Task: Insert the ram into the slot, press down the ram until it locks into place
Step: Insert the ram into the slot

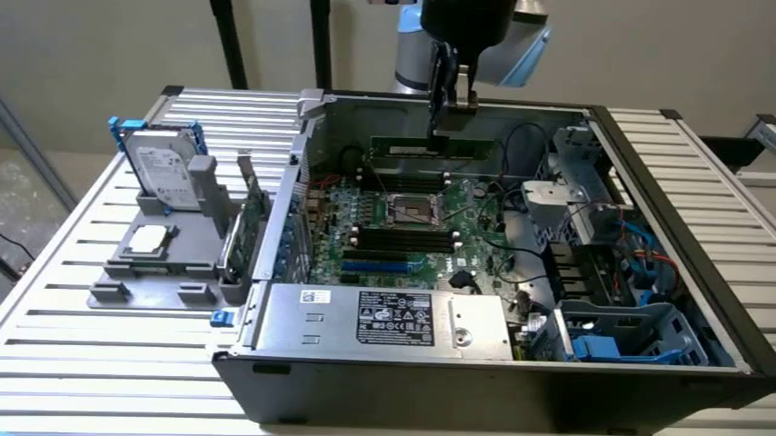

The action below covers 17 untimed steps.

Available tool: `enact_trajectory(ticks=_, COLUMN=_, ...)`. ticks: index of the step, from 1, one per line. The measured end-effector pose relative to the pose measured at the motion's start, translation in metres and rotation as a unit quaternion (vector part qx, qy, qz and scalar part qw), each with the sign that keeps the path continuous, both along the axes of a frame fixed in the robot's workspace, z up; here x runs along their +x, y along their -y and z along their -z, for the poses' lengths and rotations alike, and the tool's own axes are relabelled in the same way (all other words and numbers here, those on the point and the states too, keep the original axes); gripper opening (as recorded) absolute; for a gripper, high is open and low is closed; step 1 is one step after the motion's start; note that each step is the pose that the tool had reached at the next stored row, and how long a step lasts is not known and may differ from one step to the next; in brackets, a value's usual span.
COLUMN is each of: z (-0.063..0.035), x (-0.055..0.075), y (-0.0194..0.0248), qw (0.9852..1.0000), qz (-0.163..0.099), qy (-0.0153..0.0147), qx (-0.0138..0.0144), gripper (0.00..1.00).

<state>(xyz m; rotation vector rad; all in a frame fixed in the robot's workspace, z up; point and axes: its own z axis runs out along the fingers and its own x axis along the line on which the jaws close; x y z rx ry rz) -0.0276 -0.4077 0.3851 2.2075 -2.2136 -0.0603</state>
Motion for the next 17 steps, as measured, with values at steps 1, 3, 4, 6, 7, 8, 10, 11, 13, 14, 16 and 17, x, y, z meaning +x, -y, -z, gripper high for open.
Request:
enact_trajectory(ticks=1, z=0.0016, x=0.0, y=0.0, qw=1.0, qz=0.007, qy=0.0, qx=-0.0002, gripper=0.13)
enact_trajectory(ticks=3, z=0.0052, x=0.0, y=-0.0002, qw=0.9998, qz=0.019, qy=0.0, qx=-0.0011, gripper=0.13)
enact_trajectory(ticks=4, z=0.0069, x=-0.001, y=-0.0002, qw=0.9997, qz=0.023, qy=0.0, qx=-0.0015, gripper=0.13)
enact_trajectory(ticks=6, z=0.0106, x=-0.003, y=-0.0002, qw=0.9997, qz=0.025, qy=0.0, qx=-0.0016, gripper=0.13)
enact_trajectory(ticks=7, z=0.0124, x=-0.004, y=-0.0002, qw=0.9997, qz=0.025, qy=0.0, qx=-0.0017, gripper=0.13)
enact_trajectory(ticks=8, z=0.0143, x=-0.006, y=-0.0002, qw=0.9997, qz=0.025, qy=0.0, qx=-0.0017, gripper=0.13)
enact_trajectory(ticks=10, z=0.0179, x=-0.007, y=-0.0002, qw=0.9997, qz=0.025, qy=0.0, qx=-0.0017, gripper=0.13)
enact_trajectory(ticks=11, z=0.0197, x=-0.007, y=-0.0002, qw=0.9997, qz=0.025, qy=0.0, qx=-0.0017, gripper=0.13)
enact_trajectory(ticks=13, z=0.0234, x=-0.007, y=-0.0002, qw=0.9997, qz=0.025, qy=0.0, qx=-0.0017, gripper=0.13)
enact_trajectory(ticks=14, z=0.0252, x=-0.008, y=-0.0002, qw=0.9997, qz=0.025, qy=0.0, qx=-0.0017, gripper=0.13)
enact_trajectory(ticks=16, z=0.0288, x=-0.008, y=-0.0002, qw=0.9997, qz=0.025, qy=0.0, qx=-0.0017, gripper=0.13)
enact_trajectory(ticks=17, z=0.0306, x=-0.008, y=-0.0002, qw=0.9997, qz=0.025, qy=0.0, qx=-0.0017, gripper=0.13)
